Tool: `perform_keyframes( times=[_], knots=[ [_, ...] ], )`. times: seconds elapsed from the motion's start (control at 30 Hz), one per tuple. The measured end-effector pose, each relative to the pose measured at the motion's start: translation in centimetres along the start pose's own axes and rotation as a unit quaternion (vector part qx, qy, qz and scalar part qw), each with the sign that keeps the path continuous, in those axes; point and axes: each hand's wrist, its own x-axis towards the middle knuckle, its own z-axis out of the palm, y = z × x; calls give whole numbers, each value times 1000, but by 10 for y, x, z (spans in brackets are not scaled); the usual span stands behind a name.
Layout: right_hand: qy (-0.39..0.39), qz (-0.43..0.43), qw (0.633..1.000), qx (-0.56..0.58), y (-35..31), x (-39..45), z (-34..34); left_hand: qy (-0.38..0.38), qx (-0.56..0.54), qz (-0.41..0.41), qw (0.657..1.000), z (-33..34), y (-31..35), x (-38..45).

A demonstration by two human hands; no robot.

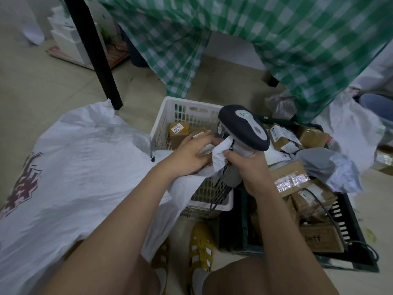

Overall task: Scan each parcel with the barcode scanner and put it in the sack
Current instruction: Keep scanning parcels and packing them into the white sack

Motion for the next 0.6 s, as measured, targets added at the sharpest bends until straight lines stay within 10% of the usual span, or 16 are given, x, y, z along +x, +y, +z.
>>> perform_keyframes(
  times=[0.17, 0.4, 0.6],
  knots=[
    [39, -33, 999, 3, -2, 4, -1, 131, 90, -26, 987, -2, 9, -1],
    [33, 3, 999, 15, -3, -8, -7, 459, 149, -43, 875, -36, 32, 1],
    [80, 12, 997, 11, -2, -6, 8, 450, 14, -89, 889, -45, 43, 1]
  ],
)
